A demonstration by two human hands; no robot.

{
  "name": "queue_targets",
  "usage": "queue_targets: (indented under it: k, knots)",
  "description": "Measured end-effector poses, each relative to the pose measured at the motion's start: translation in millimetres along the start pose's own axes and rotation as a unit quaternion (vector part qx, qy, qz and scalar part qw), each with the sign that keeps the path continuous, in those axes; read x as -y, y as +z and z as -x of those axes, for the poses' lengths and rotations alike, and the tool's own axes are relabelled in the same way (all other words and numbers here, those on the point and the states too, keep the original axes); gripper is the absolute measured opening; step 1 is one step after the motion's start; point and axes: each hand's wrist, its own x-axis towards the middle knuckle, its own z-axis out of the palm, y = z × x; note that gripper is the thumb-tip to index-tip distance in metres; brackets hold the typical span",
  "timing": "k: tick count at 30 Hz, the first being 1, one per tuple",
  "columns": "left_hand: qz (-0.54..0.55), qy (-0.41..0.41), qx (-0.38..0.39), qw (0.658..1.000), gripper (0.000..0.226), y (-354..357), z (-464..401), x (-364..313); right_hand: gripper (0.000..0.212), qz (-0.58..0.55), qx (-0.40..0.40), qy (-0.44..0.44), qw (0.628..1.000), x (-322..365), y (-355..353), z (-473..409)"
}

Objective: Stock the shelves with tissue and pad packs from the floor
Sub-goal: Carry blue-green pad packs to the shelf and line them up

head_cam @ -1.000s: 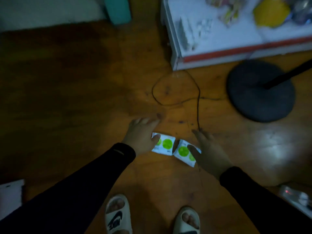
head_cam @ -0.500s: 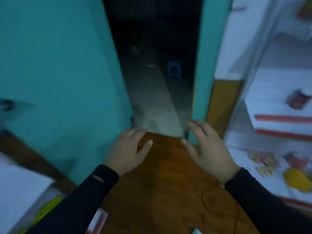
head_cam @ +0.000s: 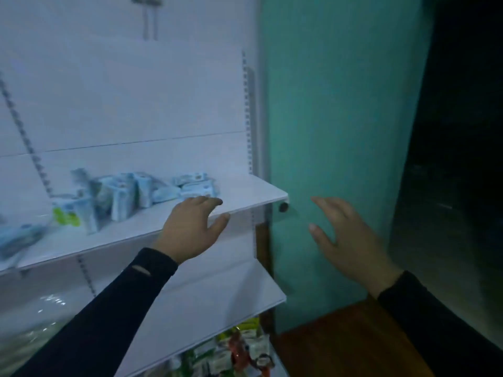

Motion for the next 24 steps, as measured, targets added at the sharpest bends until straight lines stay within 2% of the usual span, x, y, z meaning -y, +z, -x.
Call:
queue_targets:
  k: [2,5,11,17,21,24]
  knots:
    - [-0.022,-0.052,0.028,0.998,0.064,-19,9,43,0.049,-0.028,0.025,-0.04,0.998,28,25,-26]
    - [-0.062,-0.098,0.065,0.991,0.052,-36,17,105,0.049,-0.044,0.08,-0.073,0.993,60,69,-61]
    - [-0.124,-0.144,0.089,0.978,0.046,-52,1,217,0.052,-0.047,0.176,-0.081,0.98,119,158,-125]
    - [-0.125,-0.09,0.095,0.983,0.052,-34,-48,268,0.052,-0.014,0.212,-0.065,0.975,141,227,-187]
    - [-0.127,-0.025,0.092,0.987,0.049,-8,-85,269,0.053,0.0,0.228,-0.035,0.973,132,255,-222]
    - [-0.137,0.013,0.118,0.983,0.047,20,-109,261,0.059,0.016,0.256,-0.03,0.966,118,273,-243]
